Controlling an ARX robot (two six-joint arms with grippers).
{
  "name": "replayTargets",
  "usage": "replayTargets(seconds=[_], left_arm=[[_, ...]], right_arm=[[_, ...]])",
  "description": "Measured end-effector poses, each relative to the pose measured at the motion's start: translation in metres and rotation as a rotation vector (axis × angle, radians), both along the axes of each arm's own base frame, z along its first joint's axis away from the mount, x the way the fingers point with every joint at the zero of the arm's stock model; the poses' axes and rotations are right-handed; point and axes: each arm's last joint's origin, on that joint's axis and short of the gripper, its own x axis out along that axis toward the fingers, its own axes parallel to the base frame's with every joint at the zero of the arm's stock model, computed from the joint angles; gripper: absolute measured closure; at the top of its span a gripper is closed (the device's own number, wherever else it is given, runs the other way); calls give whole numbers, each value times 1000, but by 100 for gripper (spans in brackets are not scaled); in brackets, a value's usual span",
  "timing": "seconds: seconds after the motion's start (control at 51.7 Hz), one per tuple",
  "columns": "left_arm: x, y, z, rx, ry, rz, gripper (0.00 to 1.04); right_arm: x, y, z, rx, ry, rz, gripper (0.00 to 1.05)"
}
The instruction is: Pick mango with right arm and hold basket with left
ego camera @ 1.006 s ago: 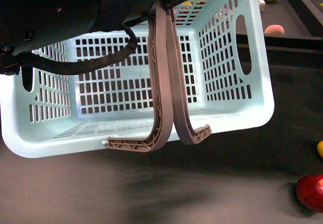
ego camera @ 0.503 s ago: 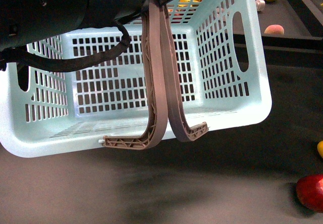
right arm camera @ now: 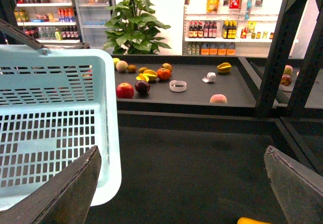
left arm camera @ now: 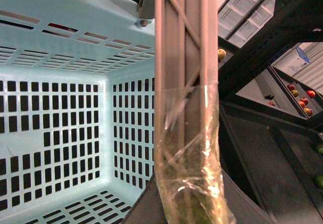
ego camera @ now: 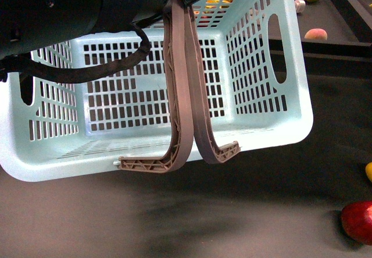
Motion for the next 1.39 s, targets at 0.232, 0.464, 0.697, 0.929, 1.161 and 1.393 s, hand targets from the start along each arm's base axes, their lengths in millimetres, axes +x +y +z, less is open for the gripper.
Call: replayTargets(seconds=[0.232, 0.464, 0.697, 0.929, 1.161, 1.393], left_arm=[[0, 0, 0, -1, 0, 0, 98], [0, 0, 0, 0, 0, 0, 98], [0, 0, 0, 1, 0, 0, 98], [0, 0, 0, -1, 1, 0, 98], [0, 0, 0, 0, 0, 0, 98], [0, 0, 0, 0, 0, 0, 98]], right_arm=[[0, 0, 0, 0, 0, 0, 8], [0, 0, 0, 0, 0, 0, 8], [4, -3, -4, 7, 110, -79, 8], [33, -31, -9, 54, 258, -139, 8], [83, -73, -32, 43, 370, -223, 8], [121, -99, -86, 12, 567, -173, 8]])
